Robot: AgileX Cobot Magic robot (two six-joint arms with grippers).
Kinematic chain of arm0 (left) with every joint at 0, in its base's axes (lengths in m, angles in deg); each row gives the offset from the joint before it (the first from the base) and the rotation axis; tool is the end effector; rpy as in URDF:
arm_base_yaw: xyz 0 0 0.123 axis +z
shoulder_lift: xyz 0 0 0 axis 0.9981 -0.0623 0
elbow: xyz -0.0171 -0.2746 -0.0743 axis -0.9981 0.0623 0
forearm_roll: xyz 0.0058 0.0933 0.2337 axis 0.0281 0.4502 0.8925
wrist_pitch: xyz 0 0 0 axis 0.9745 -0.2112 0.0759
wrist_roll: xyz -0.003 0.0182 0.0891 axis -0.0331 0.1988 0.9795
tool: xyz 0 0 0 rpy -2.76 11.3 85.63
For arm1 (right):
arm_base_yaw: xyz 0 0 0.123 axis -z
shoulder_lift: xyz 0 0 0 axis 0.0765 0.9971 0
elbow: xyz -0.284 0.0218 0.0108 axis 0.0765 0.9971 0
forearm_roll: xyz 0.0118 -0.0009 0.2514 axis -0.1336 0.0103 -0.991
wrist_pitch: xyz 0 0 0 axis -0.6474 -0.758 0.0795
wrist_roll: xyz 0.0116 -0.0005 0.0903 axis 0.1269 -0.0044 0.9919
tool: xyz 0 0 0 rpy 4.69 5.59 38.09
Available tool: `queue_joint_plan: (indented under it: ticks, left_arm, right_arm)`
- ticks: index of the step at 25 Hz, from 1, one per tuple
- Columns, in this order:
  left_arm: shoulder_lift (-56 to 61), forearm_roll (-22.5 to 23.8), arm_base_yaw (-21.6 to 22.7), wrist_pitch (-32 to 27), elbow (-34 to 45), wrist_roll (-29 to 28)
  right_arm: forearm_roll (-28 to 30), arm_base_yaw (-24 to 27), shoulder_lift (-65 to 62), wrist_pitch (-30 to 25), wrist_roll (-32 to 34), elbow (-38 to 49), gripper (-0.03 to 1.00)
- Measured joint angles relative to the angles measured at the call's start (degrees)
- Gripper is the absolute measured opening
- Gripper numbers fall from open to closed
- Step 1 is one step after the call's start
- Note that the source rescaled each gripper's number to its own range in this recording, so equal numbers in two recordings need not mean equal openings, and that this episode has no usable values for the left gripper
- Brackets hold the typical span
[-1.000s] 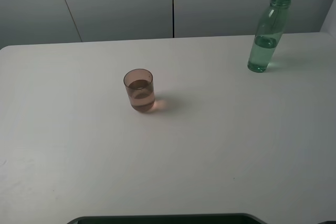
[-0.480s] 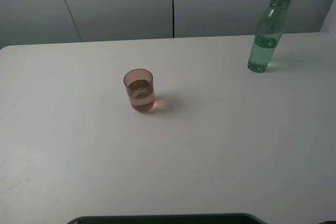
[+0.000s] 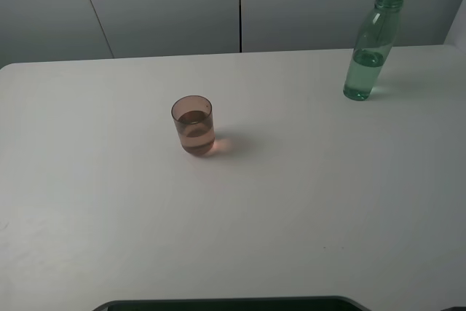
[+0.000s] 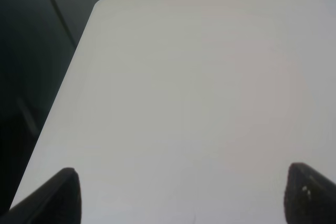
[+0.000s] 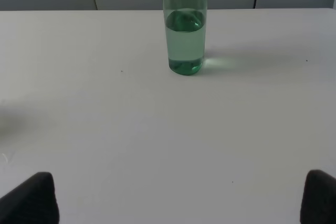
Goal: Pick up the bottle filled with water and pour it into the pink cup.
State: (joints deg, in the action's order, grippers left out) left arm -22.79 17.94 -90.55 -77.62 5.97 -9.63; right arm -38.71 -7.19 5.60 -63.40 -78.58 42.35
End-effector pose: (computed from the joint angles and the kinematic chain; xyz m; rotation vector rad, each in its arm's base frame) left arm -0.0070 0.0121 0.2795 0.0446 2.0438 0.1157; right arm -0.0081 0.0029 0.2776 -0.0536 2.0683 0.0794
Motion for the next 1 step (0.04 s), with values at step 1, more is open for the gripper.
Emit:
queue_joint_plan:
  ticks: [1]
  left_arm:
    - [0.00, 0.00, 0.00, 0.00, 0.00, 0.00]
  right_arm:
    - [0.00, 0.00, 0.00, 0.00, 0.00, 0.00, 1.00]
